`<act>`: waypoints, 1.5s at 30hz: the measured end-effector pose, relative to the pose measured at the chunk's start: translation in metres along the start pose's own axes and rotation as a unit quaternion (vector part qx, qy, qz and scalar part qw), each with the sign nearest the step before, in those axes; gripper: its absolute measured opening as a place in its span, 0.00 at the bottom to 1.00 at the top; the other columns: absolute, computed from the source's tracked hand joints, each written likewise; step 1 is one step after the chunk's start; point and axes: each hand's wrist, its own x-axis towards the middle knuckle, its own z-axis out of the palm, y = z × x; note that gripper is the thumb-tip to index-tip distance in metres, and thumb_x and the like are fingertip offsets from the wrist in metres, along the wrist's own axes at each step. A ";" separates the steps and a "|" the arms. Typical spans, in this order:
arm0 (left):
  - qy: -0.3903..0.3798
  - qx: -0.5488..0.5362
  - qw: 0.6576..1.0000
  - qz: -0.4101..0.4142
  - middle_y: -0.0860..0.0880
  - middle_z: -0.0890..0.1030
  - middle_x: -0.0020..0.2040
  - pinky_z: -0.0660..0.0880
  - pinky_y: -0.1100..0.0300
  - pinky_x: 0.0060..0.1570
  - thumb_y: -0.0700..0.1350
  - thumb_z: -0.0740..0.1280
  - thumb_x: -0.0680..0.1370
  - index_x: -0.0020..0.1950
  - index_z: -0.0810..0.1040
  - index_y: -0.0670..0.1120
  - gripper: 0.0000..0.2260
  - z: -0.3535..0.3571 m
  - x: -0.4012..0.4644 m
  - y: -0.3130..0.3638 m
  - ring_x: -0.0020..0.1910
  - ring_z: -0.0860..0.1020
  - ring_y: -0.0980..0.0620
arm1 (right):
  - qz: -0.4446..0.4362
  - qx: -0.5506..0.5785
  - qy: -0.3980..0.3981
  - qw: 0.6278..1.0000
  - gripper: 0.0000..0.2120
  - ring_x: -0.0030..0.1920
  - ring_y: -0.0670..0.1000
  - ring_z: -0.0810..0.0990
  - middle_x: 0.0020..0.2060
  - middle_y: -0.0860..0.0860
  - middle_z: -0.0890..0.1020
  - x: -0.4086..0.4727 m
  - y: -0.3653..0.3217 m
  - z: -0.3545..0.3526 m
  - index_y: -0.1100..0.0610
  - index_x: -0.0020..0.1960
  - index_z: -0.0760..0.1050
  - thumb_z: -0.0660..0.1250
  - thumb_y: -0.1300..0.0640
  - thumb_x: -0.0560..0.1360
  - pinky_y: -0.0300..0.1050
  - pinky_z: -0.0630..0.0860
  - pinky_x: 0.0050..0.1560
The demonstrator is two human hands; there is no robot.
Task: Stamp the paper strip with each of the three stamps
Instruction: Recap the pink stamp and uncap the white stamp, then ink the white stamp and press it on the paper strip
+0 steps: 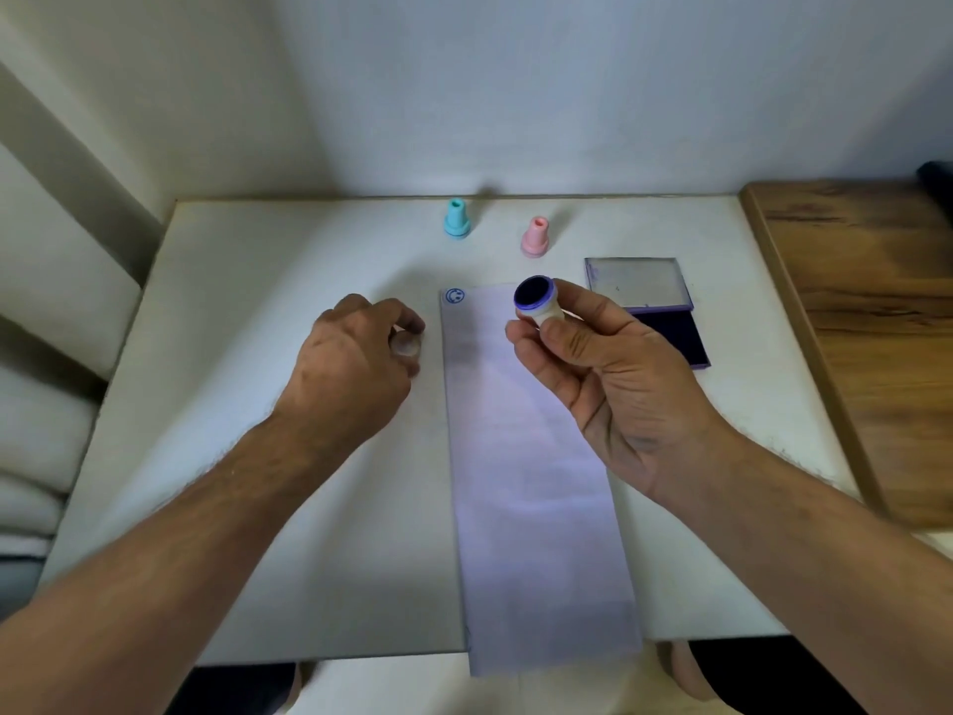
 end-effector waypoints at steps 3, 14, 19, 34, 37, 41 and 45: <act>-0.021 0.002 1.000 -0.018 0.49 0.79 0.48 0.69 0.62 0.45 0.45 0.66 0.77 0.58 0.78 0.51 0.11 -0.001 0.001 0.002 0.46 0.78 0.50 | 0.016 0.013 -0.017 1.000 0.12 0.44 0.53 0.86 0.42 0.56 0.86 -0.001 0.003 -0.002 0.64 0.53 0.78 0.62 0.73 0.73 0.40 0.82 0.41; -0.050 -0.008 0.996 -0.076 0.48 0.80 0.59 0.72 0.62 0.56 0.35 0.64 0.72 0.68 0.75 0.48 0.24 -0.017 0.002 0.016 0.57 0.78 0.50 | 0.031 -0.005 -0.026 0.999 0.12 0.45 0.54 0.86 0.43 0.58 0.86 0.002 0.005 -0.004 0.67 0.52 0.79 0.67 0.67 0.69 0.41 0.83 0.43; -0.004 -0.036 0.999 -0.019 0.50 0.81 0.56 0.72 0.63 0.58 0.36 0.66 0.75 0.67 0.76 0.49 0.21 -0.013 -0.003 0.031 0.55 0.79 0.52 | -0.136 -0.310 0.102 0.936 0.10 0.42 0.51 0.85 0.41 0.53 0.86 0.005 -0.011 -0.021 0.59 0.51 0.83 0.74 0.65 0.70 0.42 0.82 0.47; -0.045 0.013 0.998 0.041 0.49 0.79 0.59 0.71 0.59 0.59 0.42 0.69 0.76 0.70 0.74 0.49 0.22 -0.003 -0.012 0.059 0.56 0.78 0.49 | -0.193 -0.764 0.154 0.596 0.12 0.52 0.54 0.81 0.53 0.56 0.83 0.003 -0.052 -0.060 0.58 0.58 0.81 0.68 0.56 0.77 0.45 0.77 0.58; -0.055 0.010 0.998 0.036 0.48 0.79 0.59 0.73 0.55 0.61 0.42 0.69 0.76 0.70 0.74 0.49 0.22 -0.002 -0.012 0.058 0.56 0.79 0.48 | -0.144 -0.804 0.141 0.559 0.11 0.51 0.56 0.81 0.49 0.56 0.83 0.006 -0.049 -0.057 0.60 0.55 0.81 0.65 0.56 0.78 0.51 0.77 0.56; -0.057 0.015 0.998 0.033 0.48 0.79 0.58 0.73 0.56 0.59 0.42 0.69 0.76 0.70 0.74 0.49 0.22 -0.002 -0.012 0.056 0.55 0.78 0.48 | -0.162 -0.802 0.150 0.554 0.09 0.43 0.56 0.81 0.40 0.54 0.82 0.009 -0.052 -0.051 0.61 0.44 0.81 0.66 0.56 0.76 0.51 0.78 0.47; -0.058 0.015 0.998 0.026 0.48 0.79 0.58 0.73 0.56 0.60 0.43 0.69 0.76 0.70 0.74 0.49 0.22 -0.003 -0.011 0.056 0.55 0.78 0.48 | -0.114 -0.765 0.185 0.606 0.13 0.52 0.56 0.81 0.53 0.56 0.83 0.013 -0.057 -0.049 0.57 0.59 0.81 0.71 0.56 0.75 0.48 0.78 0.55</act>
